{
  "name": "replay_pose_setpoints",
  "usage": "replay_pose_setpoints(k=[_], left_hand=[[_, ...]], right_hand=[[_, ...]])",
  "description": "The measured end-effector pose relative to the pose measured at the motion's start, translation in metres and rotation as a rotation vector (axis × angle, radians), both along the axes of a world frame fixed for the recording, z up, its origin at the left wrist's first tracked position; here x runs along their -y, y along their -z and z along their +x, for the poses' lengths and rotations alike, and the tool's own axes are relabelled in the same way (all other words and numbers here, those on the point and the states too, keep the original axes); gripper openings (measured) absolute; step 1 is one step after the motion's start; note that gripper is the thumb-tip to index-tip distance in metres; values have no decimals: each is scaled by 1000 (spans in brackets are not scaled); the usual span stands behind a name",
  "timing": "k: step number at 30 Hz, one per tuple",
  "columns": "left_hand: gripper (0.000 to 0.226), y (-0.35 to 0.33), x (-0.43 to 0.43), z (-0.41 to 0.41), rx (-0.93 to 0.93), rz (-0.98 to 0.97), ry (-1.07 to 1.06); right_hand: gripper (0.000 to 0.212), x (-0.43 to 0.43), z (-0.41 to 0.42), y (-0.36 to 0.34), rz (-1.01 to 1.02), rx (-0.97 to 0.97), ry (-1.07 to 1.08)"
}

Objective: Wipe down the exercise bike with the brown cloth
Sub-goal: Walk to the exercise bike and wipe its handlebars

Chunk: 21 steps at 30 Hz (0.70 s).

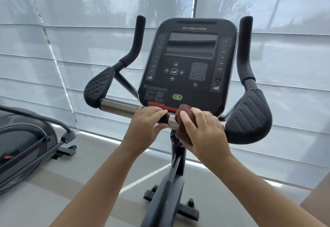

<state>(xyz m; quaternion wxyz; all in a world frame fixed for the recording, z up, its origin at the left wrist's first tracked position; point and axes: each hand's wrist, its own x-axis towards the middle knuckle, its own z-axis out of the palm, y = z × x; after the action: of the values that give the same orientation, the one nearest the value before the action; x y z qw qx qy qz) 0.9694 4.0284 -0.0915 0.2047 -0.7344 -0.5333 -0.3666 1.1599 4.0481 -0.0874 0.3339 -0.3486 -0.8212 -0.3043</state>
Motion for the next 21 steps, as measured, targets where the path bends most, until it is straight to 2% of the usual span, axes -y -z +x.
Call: replay_pose_setpoints(k=[2,4,5,6,9,11,13,17,21], left_hand=[[38,0,-1,1,23,-17,1],[37,1,-1,3,59,-41,-5],[37,2,0,4,76,-57,-7],[38,3,0,4,88,-70,-10],[37,3,1,4,102,-75,-11],[35,2,0,3,102,-68,-6],[34,2,0,3,92,-57,0],[38,4,-1,5,106,-39,-12],[41,6,1,9,110,-47,-17]], right_hand=[[58,-8,6,-27,-304,4,-106],[63,-17,13,-59,-783,-86,-138],[63,-20,14,-62,-848,-105,-121],[64,-16,13,-58,-809,-107,-95],[62,-3,9,-15,-206,-53,-35],[58,-1,11,2,0,-10,11],[66,-6,16,-7,-47,-5,-50],[74,-2,26,-27,-348,-110,-168],[72,6,35,-18,-249,-66,-229]])
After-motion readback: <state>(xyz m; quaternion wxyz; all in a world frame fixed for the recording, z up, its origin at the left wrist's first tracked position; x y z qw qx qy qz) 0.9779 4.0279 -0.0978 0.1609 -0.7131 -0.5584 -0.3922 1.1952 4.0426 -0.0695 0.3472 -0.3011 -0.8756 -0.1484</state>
